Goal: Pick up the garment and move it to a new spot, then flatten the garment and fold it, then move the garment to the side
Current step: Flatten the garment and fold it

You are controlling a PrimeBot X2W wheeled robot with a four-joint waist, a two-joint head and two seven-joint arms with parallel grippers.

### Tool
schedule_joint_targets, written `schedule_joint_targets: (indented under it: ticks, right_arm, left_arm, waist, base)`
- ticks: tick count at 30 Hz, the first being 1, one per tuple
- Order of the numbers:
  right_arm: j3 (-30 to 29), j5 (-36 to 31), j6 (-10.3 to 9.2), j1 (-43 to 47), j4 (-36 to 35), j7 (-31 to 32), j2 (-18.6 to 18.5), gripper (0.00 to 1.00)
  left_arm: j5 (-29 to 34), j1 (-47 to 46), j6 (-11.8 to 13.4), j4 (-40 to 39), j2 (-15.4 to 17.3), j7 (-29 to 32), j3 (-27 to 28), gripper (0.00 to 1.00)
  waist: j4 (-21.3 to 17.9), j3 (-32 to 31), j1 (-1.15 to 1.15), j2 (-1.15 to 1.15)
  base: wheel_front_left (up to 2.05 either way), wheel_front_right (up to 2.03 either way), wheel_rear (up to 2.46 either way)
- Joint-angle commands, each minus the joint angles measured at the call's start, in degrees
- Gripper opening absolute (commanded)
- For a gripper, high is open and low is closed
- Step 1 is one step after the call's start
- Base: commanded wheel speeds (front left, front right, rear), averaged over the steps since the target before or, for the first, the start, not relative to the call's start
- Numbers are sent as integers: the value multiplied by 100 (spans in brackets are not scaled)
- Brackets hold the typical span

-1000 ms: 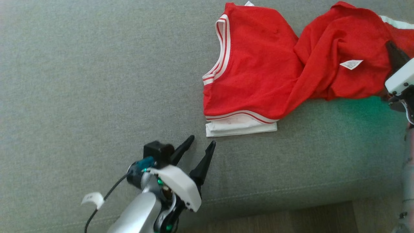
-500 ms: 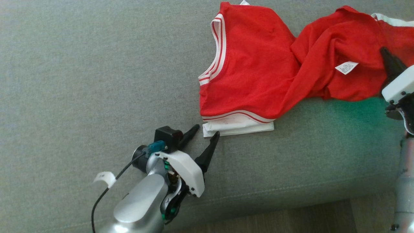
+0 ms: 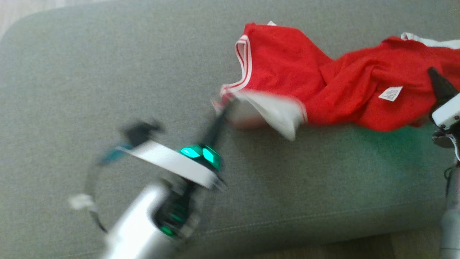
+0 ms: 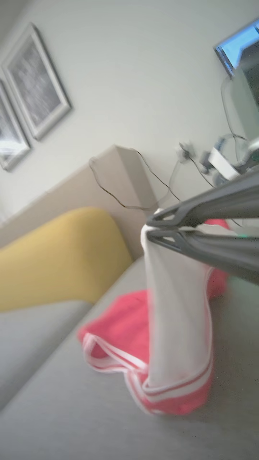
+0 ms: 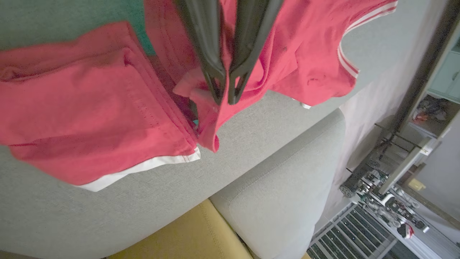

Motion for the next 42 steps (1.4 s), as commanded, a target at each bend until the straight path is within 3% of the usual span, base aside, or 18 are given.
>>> schedule_joint_targets:
  ticks: [1,8,12,16,21,30,35,38,42]
  right_arm:
    - [72,120,-1,-144,-281,34,5,0]
    - [-11,556,-1,-353,-459,303,-32,0]
    - [-150,881,-1,-703,-545,535,20,0]
    - [-313,1152,-1,-1136,-597,785,116,0]
    - [-445,1280,-1,-1548,-614,964,166,0]
    - [-294,1191,-1,-1369,-713,1192,217,0]
    - [349,969,-1,-699,-988,1099,255,0]
    - [1124,534,-1,8,-1142,675,191,0]
    - [1851,512,-1,628,-894,76,277,0]
  left_arm:
    - [-225,-249,-34,-311,269,-81,459,0]
    - [-1486,-861,19,-828,939,-1,1966,0]
    - [-1712,-1518,480,-693,1195,78,2457,0]
    - [-1593,-2128,804,-435,1437,162,2608,0]
    - [-1489,-2643,953,-99,1595,346,2584,0]
    - [-1368,-2631,964,209,1582,638,2230,0]
    - [-1087,-2248,1038,159,1697,903,1751,0]
    - [-707,-1794,1045,132,1864,746,1521,0]
    - [-404,-1214,972,106,1995,415,1415,0]
  waist:
    - [46,-120,0,0]
    - [3,-463,0,0]
    - [-56,-659,0,0]
    - [-122,-829,0,0]
    - [-184,-1006,0,0]
    - [-189,-1088,0,0]
    - [-172,-842,0,0]
    - [-167,-606,0,0]
    - [-148,-273,0,0]
  base:
    - [0,0,0]
    - [0,0,0]
    - [0,0,0]
    - [0,0,0]
    - [0,0,0]
    - [0,0,0]
    - [0,0,0]
    - [0,0,0]
    - [0,0,0]
